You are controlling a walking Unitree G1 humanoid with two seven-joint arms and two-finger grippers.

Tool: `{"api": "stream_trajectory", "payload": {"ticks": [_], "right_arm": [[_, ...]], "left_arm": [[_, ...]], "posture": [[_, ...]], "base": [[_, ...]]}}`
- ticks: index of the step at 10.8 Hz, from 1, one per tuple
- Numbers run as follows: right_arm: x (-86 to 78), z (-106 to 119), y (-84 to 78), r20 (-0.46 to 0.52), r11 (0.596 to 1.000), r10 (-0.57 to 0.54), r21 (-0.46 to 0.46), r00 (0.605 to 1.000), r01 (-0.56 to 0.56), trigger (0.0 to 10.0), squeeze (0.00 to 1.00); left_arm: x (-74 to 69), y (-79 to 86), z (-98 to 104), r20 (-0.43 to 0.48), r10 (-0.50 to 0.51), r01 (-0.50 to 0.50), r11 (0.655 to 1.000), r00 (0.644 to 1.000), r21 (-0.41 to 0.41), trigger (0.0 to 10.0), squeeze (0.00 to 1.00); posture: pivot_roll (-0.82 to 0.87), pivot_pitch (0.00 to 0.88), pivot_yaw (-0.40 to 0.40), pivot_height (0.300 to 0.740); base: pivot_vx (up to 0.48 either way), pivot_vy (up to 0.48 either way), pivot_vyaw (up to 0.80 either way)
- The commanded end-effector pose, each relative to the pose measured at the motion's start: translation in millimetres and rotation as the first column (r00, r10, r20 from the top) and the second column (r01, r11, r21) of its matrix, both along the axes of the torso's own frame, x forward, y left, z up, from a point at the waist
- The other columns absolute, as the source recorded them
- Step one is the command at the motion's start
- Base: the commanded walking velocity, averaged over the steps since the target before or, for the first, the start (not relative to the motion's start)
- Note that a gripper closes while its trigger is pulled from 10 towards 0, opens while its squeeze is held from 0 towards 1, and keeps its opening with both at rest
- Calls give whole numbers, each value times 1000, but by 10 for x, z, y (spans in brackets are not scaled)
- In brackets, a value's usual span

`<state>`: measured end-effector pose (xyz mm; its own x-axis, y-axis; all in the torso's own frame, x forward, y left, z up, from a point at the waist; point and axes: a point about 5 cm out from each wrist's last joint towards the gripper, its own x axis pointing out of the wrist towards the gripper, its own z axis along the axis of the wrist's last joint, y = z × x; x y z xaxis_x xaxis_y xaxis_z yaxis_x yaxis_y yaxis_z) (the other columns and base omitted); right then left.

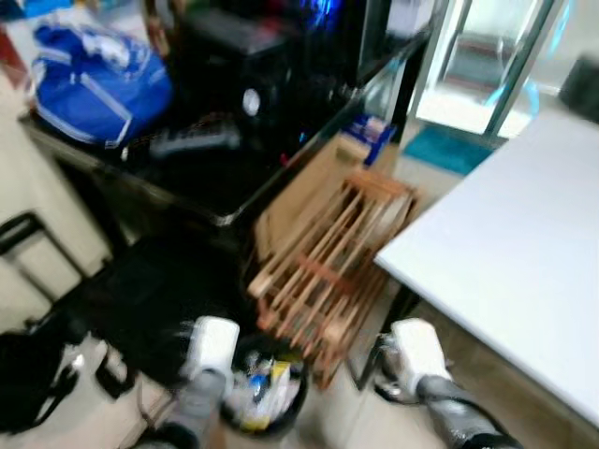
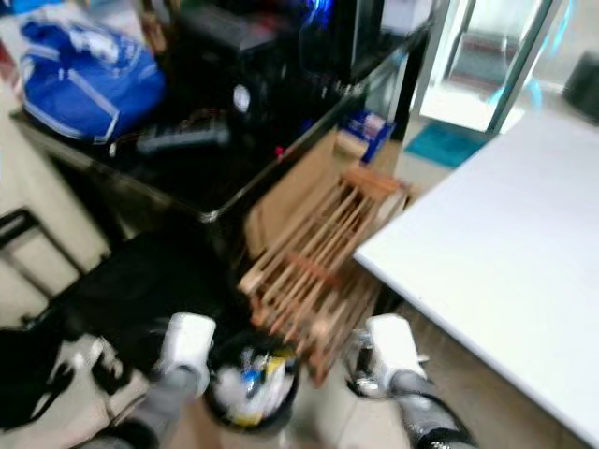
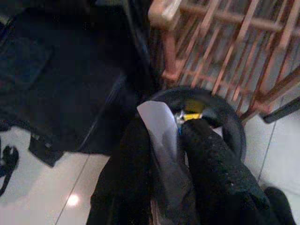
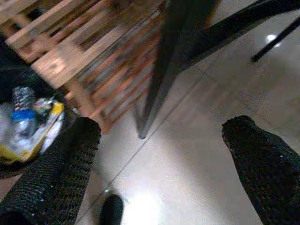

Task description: Picking trash to rubbish bin

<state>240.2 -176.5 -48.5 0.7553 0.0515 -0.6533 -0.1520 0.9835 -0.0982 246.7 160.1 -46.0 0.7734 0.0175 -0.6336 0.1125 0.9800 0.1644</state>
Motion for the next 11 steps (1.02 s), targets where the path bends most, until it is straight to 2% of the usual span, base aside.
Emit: {"api": "stream_trajectory", "payload": {"ticks": [1,7,8,11], "right_arm": [[38,18,140,16,999,19,32,1000,-19,10000,0],[87,49,121,7,998,51,30,999,-51,10000,0],[102,62,184,-19,985,151,84,988,-149,10000,0],[71,68,345,-24,936,318,167,948,-310,10000,0]], "left_arm": [[-6,140,10,7,22,-22,1000,1000,22,10000,0],[-25,156,-3,0,22,-22,999,1000,37,10000,0],[-50,149,-23,-11,11,-10,999,1000,41,10000,0],[-58,140,-35,-32,-14,15,999,999,47,10000,0]], "posture": [[-19,60,8,740],[-24,48,11,740],[-36,46,11,740],[-36,65,2,740]], "base": [[0,0,0],[0,0,0],[0,0,0],[0,0,0]]}}
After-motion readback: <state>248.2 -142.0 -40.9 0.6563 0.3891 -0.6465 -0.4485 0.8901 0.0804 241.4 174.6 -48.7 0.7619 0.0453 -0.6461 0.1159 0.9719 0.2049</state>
